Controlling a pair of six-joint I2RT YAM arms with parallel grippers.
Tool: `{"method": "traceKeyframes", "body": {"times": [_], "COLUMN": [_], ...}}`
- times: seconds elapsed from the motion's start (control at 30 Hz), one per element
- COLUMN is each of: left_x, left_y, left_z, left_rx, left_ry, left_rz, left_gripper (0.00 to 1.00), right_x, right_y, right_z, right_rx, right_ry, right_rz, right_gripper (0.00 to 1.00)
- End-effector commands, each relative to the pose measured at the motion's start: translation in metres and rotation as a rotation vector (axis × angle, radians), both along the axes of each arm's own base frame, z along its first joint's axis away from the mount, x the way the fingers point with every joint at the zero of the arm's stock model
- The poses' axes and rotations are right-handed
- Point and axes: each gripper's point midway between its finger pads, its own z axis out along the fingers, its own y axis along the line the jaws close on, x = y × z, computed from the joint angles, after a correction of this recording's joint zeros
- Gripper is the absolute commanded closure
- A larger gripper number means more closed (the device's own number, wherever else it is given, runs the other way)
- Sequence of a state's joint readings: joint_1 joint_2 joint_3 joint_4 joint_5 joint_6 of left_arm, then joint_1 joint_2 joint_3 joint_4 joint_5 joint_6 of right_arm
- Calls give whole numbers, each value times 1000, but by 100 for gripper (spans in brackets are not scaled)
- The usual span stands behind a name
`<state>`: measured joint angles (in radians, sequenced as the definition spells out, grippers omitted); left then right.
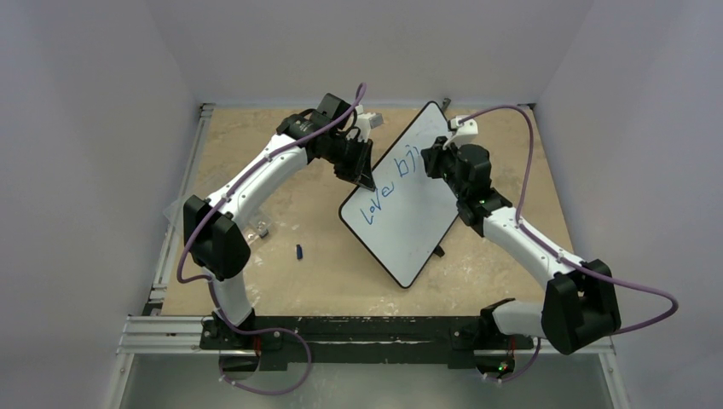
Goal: Write a sentence on the whiteboard
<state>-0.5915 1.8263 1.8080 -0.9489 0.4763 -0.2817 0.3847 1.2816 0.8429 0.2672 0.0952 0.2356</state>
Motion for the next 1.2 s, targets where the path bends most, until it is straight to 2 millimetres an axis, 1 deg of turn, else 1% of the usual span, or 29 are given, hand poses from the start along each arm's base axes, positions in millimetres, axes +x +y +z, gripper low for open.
{"method": "traceKeyframes", "body": {"times": [0.0, 0.17, 0.43, 0.5, 0.9, 1.17], "left_x": [5, 5, 5, 5, 4, 5], "left_y": [16, 16, 16, 16, 16, 17], "left_z": [-23, -23, -23, -23, -23, -23], "left_rx": [165, 164, 166, 166, 168, 170], "left_ry": [-119, -117, -119, -119, -119, -120], "left_rz": [-50, -51, -51, -51, -53, -52], "left_gripper": [100, 100, 100, 100, 100, 100], "right_x": [0, 8, 22, 25, 41, 40], "right_y": [3, 8, 13, 13, 5, 0], "right_z": [15, 28, 42, 43, 38, 25], "right_rx": [24, 30, 25, 21, -2, -11], "right_ry": [-28, -49, -74, -74, -42, -12], "right_rz": [10, 20, 23, 20, -34, -45], "right_gripper": [100, 100, 100, 100, 100, 100]}}
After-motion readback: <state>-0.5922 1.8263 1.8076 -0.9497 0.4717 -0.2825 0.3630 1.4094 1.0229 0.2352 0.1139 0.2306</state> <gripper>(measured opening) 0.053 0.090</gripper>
